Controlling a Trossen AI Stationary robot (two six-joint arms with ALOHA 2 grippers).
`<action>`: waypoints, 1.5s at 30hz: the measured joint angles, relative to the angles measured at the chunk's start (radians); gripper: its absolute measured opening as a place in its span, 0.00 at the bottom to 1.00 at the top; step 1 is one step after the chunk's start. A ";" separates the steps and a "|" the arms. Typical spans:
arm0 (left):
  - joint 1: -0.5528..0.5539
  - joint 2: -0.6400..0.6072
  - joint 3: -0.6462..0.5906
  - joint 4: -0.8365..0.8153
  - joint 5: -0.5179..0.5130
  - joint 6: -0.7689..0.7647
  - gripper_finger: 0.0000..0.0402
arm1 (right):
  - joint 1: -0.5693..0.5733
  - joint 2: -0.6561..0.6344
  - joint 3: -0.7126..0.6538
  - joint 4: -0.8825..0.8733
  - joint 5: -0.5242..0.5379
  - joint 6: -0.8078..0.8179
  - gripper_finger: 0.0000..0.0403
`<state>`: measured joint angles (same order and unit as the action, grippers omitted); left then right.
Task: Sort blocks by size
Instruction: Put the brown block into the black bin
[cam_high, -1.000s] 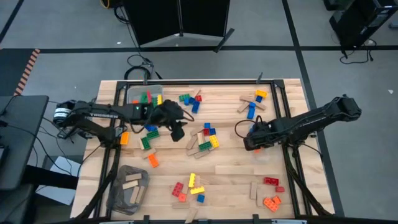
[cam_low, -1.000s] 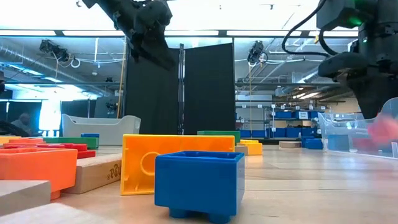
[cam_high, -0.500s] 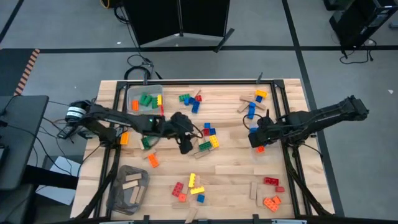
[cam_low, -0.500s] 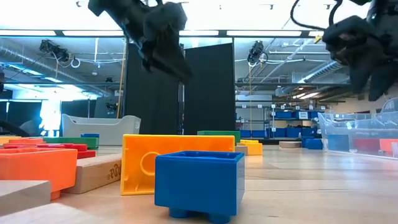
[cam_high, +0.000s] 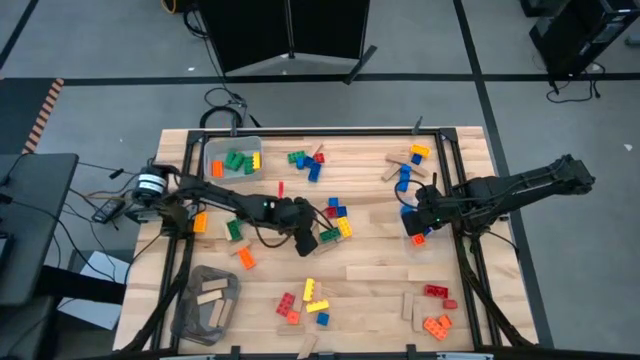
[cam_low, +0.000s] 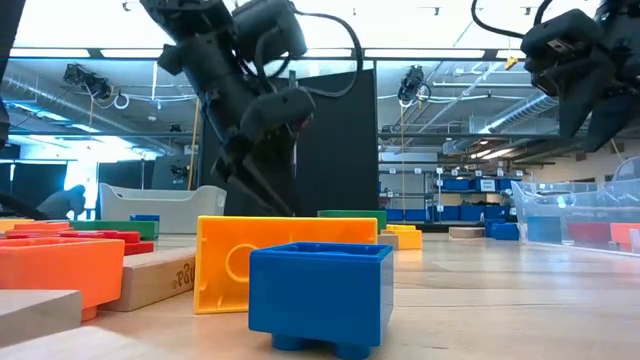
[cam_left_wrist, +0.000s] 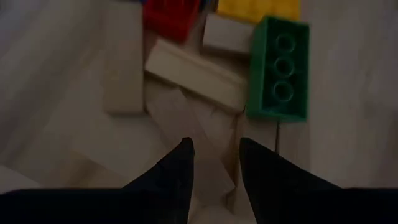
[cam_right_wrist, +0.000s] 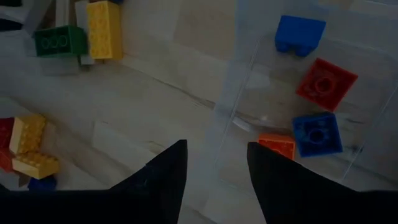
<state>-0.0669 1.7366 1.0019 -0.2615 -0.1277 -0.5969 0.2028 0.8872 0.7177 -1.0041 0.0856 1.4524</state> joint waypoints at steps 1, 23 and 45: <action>0.000 0.011 0.000 0.001 0.005 -0.008 0.34 | 0.000 0.000 0.000 0.000 0.000 -0.007 0.45; -0.007 0.086 0.002 0.001 -0.074 -0.036 0.34 | 0.000 0.001 0.000 0.001 0.000 -0.016 0.45; 0.001 0.094 0.049 0.052 -0.004 -0.026 0.47 | 0.000 0.001 0.000 0.015 0.000 -0.042 0.45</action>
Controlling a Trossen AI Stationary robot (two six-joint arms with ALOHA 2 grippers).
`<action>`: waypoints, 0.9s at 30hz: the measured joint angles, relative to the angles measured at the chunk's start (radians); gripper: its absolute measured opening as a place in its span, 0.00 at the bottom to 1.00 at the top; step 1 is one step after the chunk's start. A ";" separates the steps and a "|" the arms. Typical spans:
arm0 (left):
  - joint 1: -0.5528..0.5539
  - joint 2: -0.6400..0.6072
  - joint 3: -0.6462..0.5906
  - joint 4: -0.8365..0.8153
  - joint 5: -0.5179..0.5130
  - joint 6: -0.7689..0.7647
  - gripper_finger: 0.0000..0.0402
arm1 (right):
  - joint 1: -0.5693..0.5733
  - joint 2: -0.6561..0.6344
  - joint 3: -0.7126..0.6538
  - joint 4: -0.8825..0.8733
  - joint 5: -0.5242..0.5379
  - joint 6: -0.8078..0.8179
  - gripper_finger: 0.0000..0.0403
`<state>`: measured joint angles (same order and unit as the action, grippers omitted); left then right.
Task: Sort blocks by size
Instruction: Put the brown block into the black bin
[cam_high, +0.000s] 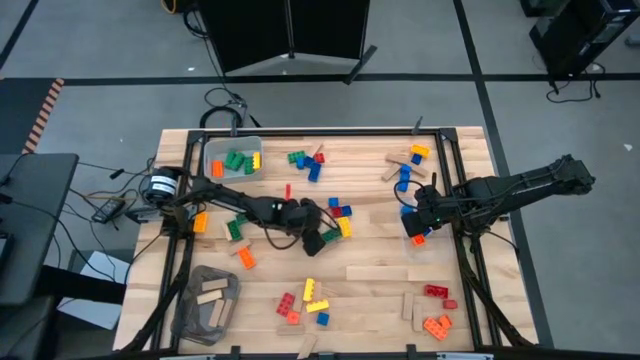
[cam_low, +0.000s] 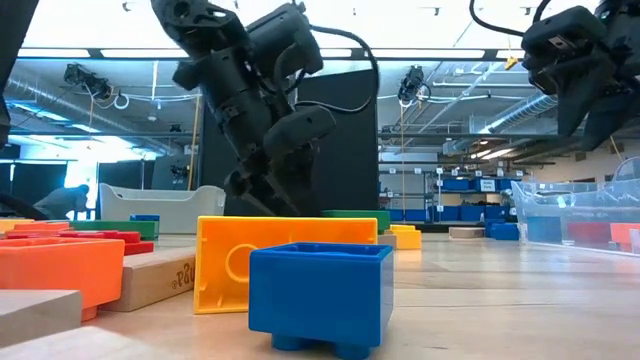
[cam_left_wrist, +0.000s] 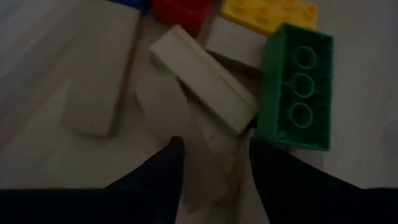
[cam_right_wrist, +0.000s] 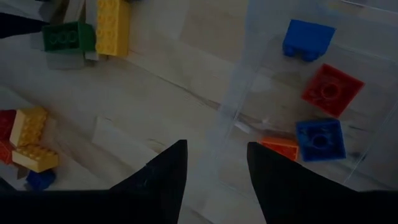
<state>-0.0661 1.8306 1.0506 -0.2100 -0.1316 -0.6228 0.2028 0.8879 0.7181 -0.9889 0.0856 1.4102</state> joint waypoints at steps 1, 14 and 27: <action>0.001 0.001 0.021 -0.023 0.013 0.020 0.47 | 0.000 0.000 0.000 0.001 0.000 0.000 0.45; 0.001 -0.002 0.229 -0.315 -0.170 -0.024 0.47 | 0.000 0.000 0.000 0.001 0.000 -0.018 0.45; 0.001 -0.002 0.164 -0.285 -0.158 -0.226 0.47 | 0.000 0.000 0.000 0.009 0.000 -0.026 0.45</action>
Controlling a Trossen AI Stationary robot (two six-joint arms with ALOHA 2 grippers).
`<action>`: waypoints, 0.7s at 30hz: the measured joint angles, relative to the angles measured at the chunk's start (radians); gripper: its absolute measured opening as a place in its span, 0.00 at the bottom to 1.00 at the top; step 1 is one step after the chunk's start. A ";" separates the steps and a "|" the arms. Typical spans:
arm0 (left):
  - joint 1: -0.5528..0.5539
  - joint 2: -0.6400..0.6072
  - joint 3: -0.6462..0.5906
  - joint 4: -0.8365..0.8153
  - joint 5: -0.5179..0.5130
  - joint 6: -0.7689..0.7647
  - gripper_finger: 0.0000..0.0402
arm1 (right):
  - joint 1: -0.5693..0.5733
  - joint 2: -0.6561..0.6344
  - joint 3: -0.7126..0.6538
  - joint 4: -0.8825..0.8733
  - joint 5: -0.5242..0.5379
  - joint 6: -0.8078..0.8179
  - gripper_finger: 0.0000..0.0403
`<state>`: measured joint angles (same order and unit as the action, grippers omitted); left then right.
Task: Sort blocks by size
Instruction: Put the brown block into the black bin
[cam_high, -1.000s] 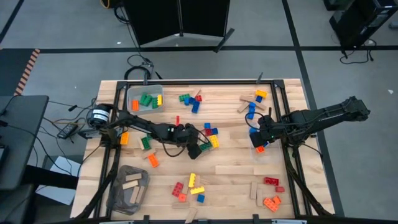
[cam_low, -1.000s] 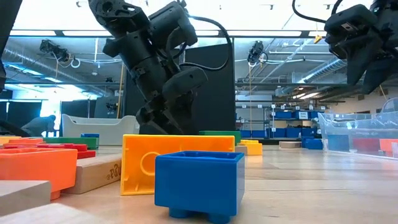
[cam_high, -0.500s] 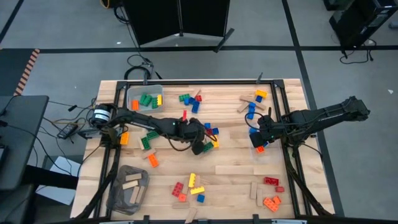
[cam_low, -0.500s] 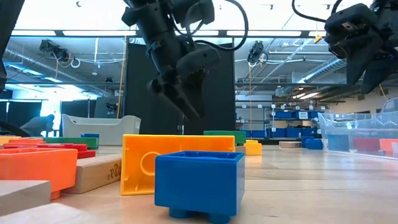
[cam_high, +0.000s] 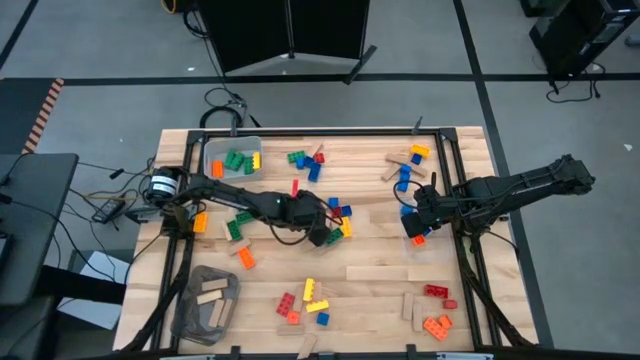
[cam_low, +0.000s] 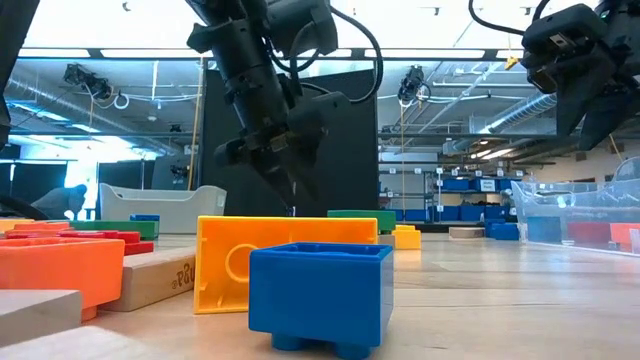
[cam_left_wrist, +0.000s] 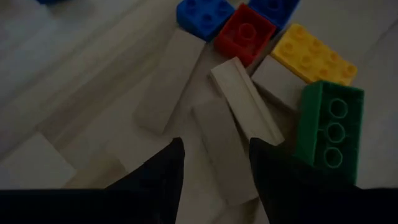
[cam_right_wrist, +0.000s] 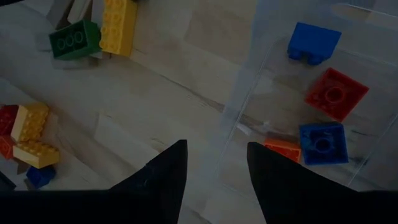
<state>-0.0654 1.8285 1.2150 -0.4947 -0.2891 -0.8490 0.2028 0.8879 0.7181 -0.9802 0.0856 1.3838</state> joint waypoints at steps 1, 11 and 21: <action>0.000 -0.001 -0.005 0.015 0.005 0.000 0.47 | 0.000 0.000 0.000 0.000 0.000 0.000 0.45; 0.000 -0.002 -0.083 0.084 0.020 -0.046 0.47 | 0.000 0.000 0.000 0.018 0.000 0.003 0.45; -0.002 0.001 -0.121 0.180 0.040 -0.046 0.47 | 0.000 0.000 0.000 0.027 0.000 0.004 0.45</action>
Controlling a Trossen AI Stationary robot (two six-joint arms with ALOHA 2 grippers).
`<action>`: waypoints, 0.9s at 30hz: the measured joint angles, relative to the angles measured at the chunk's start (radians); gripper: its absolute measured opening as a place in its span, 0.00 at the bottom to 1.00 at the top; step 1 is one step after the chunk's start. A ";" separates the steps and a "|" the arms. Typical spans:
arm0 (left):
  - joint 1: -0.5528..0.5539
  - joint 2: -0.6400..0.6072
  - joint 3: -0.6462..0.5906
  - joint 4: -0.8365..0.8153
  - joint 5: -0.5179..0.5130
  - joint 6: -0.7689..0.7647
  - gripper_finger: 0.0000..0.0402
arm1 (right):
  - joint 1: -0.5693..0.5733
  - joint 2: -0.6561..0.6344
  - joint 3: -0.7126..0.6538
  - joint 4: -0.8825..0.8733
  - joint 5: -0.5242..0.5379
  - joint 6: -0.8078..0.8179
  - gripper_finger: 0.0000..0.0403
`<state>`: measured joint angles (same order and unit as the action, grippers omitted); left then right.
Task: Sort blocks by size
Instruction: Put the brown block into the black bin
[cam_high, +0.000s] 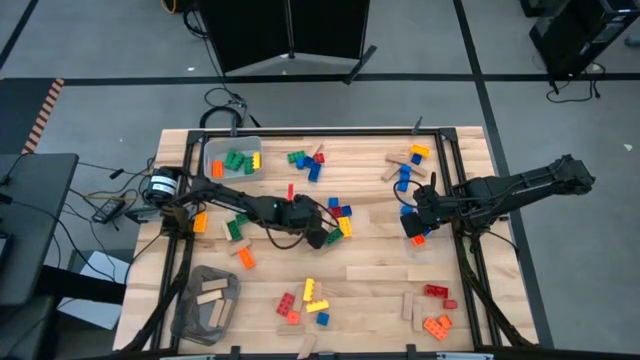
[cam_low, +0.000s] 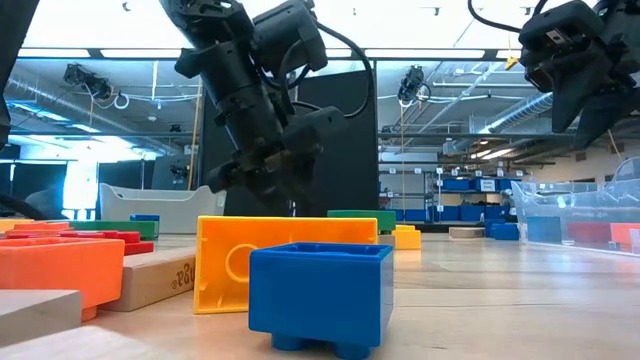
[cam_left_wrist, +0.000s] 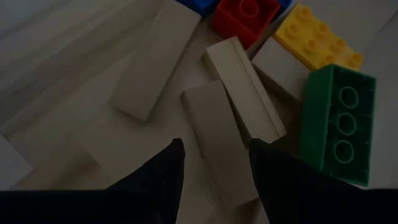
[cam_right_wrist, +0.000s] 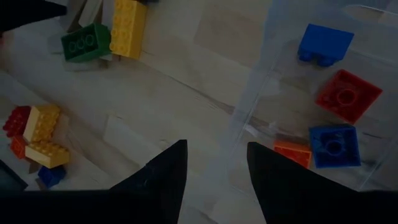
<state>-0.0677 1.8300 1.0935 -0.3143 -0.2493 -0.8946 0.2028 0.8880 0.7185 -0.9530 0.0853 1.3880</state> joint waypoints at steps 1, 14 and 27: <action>0.000 0.007 0.000 0.009 0.000 0.001 0.47 | 0.000 0.000 0.000 0.001 0.000 0.000 0.45; -0.011 0.095 0.008 0.037 0.051 -0.004 0.47 | -0.001 0.002 0.001 0.018 0.000 0.000 0.45; -0.012 0.101 0.095 -0.170 0.068 0.055 0.31 | -0.001 0.002 0.001 0.018 0.000 -0.002 0.45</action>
<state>-0.0797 1.9312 1.1881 -0.4847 -0.1816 -0.8394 0.2016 0.8898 0.7193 -0.9353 0.0853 1.3855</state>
